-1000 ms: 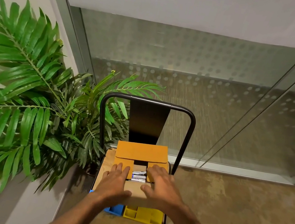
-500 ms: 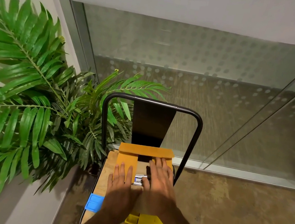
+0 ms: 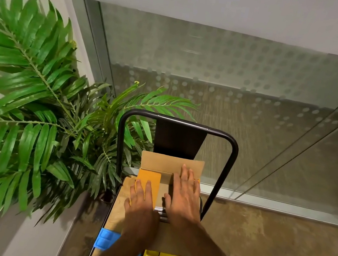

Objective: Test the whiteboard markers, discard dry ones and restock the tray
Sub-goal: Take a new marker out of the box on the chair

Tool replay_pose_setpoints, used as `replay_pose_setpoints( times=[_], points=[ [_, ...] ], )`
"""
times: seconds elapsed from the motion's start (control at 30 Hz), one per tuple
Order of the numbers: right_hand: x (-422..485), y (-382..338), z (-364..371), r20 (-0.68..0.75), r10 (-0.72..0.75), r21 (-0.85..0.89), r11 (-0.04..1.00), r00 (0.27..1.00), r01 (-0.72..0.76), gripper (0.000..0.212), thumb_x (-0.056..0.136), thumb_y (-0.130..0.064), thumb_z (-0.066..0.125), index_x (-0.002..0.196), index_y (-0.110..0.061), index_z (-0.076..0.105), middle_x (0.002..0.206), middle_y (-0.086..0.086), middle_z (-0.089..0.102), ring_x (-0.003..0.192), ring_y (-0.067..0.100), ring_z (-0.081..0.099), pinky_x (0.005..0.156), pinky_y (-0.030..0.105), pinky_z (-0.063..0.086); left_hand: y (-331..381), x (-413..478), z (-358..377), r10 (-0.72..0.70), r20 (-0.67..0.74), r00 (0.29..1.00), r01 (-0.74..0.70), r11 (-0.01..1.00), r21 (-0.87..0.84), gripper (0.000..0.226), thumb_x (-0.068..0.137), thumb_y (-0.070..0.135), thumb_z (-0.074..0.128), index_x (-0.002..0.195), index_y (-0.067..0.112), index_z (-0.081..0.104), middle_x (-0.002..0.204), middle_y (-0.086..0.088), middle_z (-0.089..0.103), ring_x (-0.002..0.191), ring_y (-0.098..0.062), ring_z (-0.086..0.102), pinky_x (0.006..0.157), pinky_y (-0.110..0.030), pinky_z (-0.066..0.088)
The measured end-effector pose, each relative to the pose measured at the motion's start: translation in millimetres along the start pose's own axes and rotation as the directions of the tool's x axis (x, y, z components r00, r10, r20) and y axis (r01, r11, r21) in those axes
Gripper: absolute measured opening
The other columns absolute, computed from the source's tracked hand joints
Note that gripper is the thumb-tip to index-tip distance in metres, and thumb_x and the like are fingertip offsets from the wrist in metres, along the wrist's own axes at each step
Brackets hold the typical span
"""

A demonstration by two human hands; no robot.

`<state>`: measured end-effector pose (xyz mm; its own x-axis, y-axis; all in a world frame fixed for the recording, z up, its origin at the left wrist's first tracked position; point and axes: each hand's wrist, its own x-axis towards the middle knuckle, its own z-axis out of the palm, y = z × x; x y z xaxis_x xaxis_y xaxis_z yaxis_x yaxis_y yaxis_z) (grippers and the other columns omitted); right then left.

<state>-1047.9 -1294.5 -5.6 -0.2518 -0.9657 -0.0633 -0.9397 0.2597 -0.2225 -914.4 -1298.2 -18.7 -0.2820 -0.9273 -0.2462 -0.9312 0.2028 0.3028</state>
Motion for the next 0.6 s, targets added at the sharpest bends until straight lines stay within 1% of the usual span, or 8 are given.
replay_pose_setpoints(
  times=[0.07, 0.2, 0.27, 0.33, 0.4, 0.47, 0.53, 0.6],
  points=[
    [1, 1, 1, -0.005, -0.002, 0.007, 1.000, 1.000, 0.002, 0.074, 0.095, -0.043, 0.047, 0.155, -0.019, 0.012, 0.163, 0.010, -0.016, 0.149, 0.028, -0.016, 0.122, 0.050, -0.001, 0, -3, -8, -0.018, -0.037, 0.999, 0.014, 0.995, -0.099, 0.083, 0.098, 0.025, 0.052, 0.163, 0.014, 0.002, 0.171, -0.014, 0.000, 0.158, -0.030, 0.004, 0.124, -0.047, 0.020],
    [4, 1, 4, 0.024, 0.002, 0.016, 1.000, 1.000, -0.002, 0.078, 0.092, -0.041, 0.052, 0.155, -0.019, 0.012, 0.162, 0.011, -0.016, 0.149, 0.029, -0.016, 0.121, 0.050, -0.003, -11, -8, -17, 0.046, -0.257, 0.965, -0.104, 0.971, -0.216, 0.078, 0.083, -0.005, 0.061, 0.156, 0.006, 0.036, 0.160, -0.019, 0.039, 0.150, -0.032, 0.035, 0.117, -0.050, 0.036],
    [5, 1, 6, 0.014, -0.002, 0.016, 1.000, 1.000, 0.001, 0.081, 0.089, -0.040, 0.056, 0.155, -0.018, 0.016, 0.163, 0.012, -0.012, 0.150, 0.030, -0.012, 0.121, 0.051, -0.001, -23, -5, -22, 0.145, -0.375, 0.916, -0.196, 0.975, -0.101, 0.087, 0.070, -0.017, 0.065, 0.151, 0.004, 0.043, 0.156, -0.023, 0.043, 0.149, -0.036, 0.036, 0.116, -0.054, 0.035],
    [4, 0, 10, 0.001, -0.003, 0.015, 1.000, 1.000, 0.003, 0.085, 0.084, -0.039, 0.062, 0.153, -0.017, 0.019, 0.163, 0.013, -0.007, 0.150, 0.032, -0.007, 0.121, 0.054, 0.004, -34, 3, -33, 0.268, -0.417, 0.869, -0.262, 0.962, 0.072, 0.092, 0.064, -0.026, 0.061, 0.150, 0.002, 0.046, 0.159, -0.027, 0.035, 0.153, -0.040, 0.024, 0.120, -0.056, 0.028],
    [3, 0, 14, -0.005, -0.009, 0.004, 1.000, 1.000, 0.009, 0.089, 0.079, -0.035, 0.068, 0.152, -0.015, 0.023, 0.163, 0.015, -0.002, 0.150, 0.034, -0.003, 0.120, 0.056, 0.009, -43, 10, -40, 0.374, -0.376, 0.847, -0.303, 0.923, 0.237, 0.091, 0.064, -0.028, 0.061, 0.149, -0.002, 0.045, 0.162, -0.030, 0.026, 0.155, -0.042, 0.014, 0.123, -0.060, 0.023],
    [1, 1, 19, -0.018, -0.028, -0.013, 1.000, 0.999, 0.028, 0.090, 0.075, -0.026, 0.074, 0.151, -0.011, 0.028, 0.162, 0.019, 0.005, 0.150, 0.037, 0.002, 0.118, 0.060, 0.016, -48, 18, -42, 0.447, -0.270, 0.853, -0.348, 0.871, 0.346, 0.083, 0.066, -0.021, 0.068, 0.145, -0.005, 0.048, 0.162, -0.033, 0.023, 0.154, -0.046, 0.013, 0.122, -0.062, 0.024],
    [0, 2, 23, -0.038, -0.042, -0.029, 0.999, 0.998, 0.041, 0.092, 0.072, -0.017, 0.079, 0.150, -0.007, 0.030, 0.162, 0.021, 0.008, 0.149, 0.039, 0.004, 0.115, 0.062, 0.021, -52, 28, -38, 0.463, -0.159, 0.872, -0.375, 0.840, 0.392, 0.082, 0.066, -0.010, 0.079, 0.142, -0.003, 0.052, 0.159, -0.033, 0.029, 0.153, -0.045, 0.016, 0.122, -0.058, 0.024],
    [-1, 2, 26, -0.039, -0.036, -0.043, 0.998, 0.999, 0.034, 0.093, 0.072, -0.015, 0.081, 0.150, -0.006, 0.031, 0.161, 0.022, 0.008, 0.149, 0.039, 0.005, 0.114, 0.062, 0.023, -52, 37, -37, 0.460, -0.075, 0.885, -0.406, 0.839, 0.363, 0.090, 0.063, -0.003, 0.086, 0.146, 0.003, 0.050, 0.159, -0.029, 0.033, 0.152, -0.038, 0.015, 0.122, -0.052, 0.015]
  ],
)
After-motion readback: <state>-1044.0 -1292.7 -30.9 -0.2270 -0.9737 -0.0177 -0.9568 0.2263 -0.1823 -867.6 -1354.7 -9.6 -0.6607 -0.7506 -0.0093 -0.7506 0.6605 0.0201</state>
